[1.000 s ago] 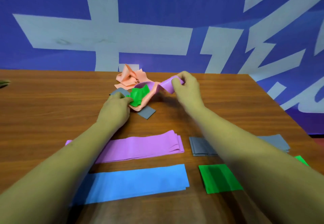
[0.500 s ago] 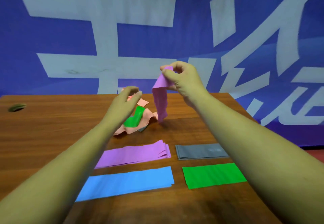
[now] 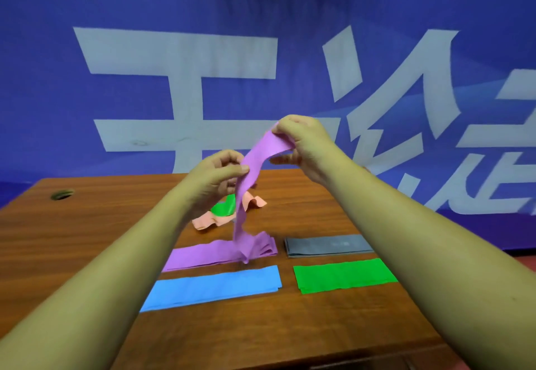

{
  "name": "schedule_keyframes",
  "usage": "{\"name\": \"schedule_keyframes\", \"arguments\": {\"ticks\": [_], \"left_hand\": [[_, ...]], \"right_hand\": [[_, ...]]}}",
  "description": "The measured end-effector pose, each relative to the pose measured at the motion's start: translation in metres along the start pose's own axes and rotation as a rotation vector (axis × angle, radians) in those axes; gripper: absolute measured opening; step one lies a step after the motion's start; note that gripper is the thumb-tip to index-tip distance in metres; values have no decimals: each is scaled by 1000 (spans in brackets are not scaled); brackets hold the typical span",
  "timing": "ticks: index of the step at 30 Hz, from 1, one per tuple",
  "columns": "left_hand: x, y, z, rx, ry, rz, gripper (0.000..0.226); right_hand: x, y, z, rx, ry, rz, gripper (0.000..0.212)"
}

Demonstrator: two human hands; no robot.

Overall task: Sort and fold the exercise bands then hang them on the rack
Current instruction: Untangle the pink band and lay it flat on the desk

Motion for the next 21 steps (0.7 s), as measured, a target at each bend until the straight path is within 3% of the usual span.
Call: {"name": "schedule_keyframes", "arguments": {"ticks": [2,10,15,21], "left_hand": [[10,15,-5,77,-91,94,46],[42,63,2,183,-215,301,35],[65,90,22,185,-274,418,38],[79,120,51,135,-500,517,19]], "right_hand": [[-7,10,3,-12,-14,-42,12],[-57,45,14,-56,-1,-192,12],[-72,55,15,-83,39,-219,13],[-76,56,23,-176,54,-199,10]]}}
Point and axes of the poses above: each hand's wrist, its own y-axis away from the middle knuckle, its own z-axis out of the back of the hand, x = y × z, the point moved 8 cm from there along -y, towards the middle knuckle, and after that the axes turned 6 degrees about z, right-handed, at the moved point
